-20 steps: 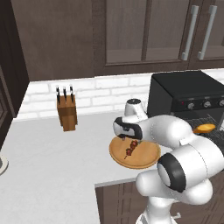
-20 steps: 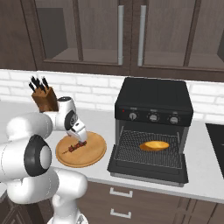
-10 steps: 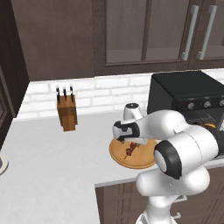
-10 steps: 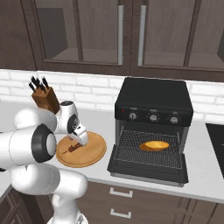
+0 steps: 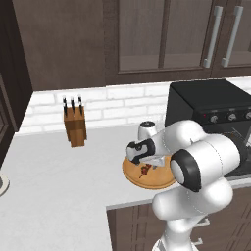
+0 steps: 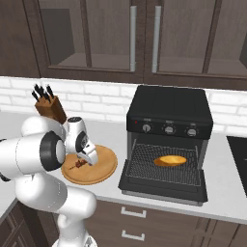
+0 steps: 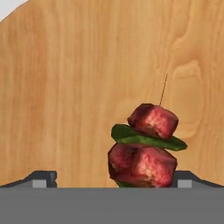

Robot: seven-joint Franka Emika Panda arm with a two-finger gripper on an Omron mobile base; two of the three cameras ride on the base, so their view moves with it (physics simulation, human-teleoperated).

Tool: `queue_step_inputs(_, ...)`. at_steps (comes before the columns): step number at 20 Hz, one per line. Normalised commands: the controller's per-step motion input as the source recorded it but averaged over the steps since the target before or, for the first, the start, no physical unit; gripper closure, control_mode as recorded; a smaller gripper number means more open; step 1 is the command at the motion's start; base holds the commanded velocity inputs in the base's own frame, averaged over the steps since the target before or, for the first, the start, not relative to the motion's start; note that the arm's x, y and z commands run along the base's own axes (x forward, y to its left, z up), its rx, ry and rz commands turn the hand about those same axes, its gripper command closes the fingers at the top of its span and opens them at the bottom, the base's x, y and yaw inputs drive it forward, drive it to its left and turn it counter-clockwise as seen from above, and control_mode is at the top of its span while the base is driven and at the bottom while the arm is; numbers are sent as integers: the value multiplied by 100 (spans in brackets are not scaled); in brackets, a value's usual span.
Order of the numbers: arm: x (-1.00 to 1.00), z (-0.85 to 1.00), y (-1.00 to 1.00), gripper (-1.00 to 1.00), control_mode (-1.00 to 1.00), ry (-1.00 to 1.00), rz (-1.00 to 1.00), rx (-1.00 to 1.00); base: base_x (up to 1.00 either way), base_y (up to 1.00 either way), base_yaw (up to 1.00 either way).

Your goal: Pick up the kebab skewer and baguette bread, and place them inside the toaster oven. Close the toaster oven door and start by setting the timer.

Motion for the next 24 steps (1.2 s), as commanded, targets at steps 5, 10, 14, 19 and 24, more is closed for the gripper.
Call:
queue_step_inputs(5,0,-17,0,100,-100,0,0,0,0,0,0)
queue_step_inputs(10,0,-5,0,100,-100,0,0,0,0,0,0)
queue_step_inputs(14,0,-7,0,100,-100,0,0,0,0,0,0)
queue_step_inputs(19,0,0,0,100,-100,0,0,0,0,0,0)
queue_step_inputs(24,-3,36,-11,100,-100,0,0,0,0,0,0)
